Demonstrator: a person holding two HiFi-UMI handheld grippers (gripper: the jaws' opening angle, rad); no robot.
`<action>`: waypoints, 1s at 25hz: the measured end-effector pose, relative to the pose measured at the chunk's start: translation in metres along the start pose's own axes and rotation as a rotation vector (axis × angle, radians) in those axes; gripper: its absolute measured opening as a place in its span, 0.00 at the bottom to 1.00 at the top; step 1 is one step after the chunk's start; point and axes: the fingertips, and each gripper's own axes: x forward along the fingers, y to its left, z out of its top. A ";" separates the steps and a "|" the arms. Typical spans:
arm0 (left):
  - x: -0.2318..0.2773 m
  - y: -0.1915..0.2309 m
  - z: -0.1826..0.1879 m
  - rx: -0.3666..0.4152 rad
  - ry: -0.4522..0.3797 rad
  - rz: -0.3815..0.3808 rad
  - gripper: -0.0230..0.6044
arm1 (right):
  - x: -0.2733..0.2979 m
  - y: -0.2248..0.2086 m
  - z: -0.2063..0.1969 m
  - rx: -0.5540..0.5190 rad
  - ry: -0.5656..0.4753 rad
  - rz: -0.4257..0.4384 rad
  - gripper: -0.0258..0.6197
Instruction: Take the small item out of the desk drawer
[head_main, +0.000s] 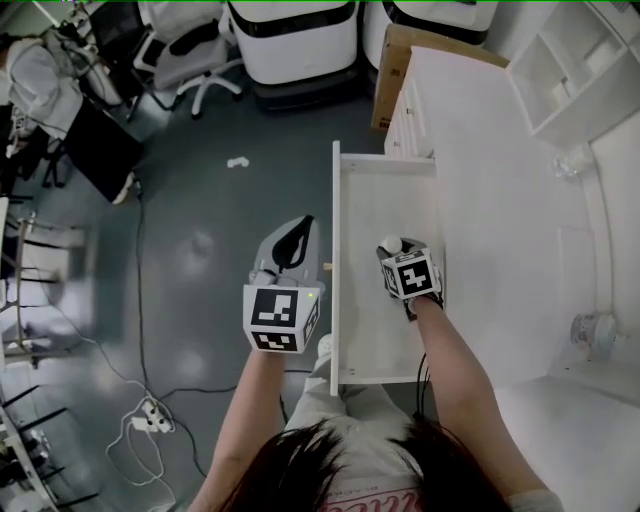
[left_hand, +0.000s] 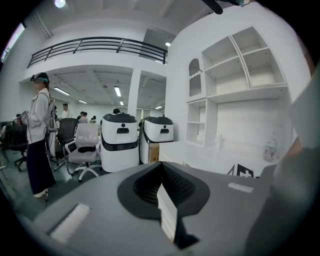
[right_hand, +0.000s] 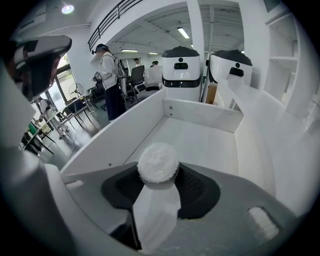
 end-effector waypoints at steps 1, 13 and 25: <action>-0.001 -0.002 0.001 0.002 -0.003 -0.005 0.06 | -0.003 0.000 0.001 -0.004 -0.003 -0.002 0.32; -0.012 -0.010 0.026 0.007 -0.055 -0.018 0.06 | -0.037 0.002 0.019 -0.030 -0.046 -0.022 0.32; -0.024 -0.017 0.044 0.027 -0.094 -0.013 0.06 | -0.072 0.000 0.034 -0.057 -0.093 -0.028 0.32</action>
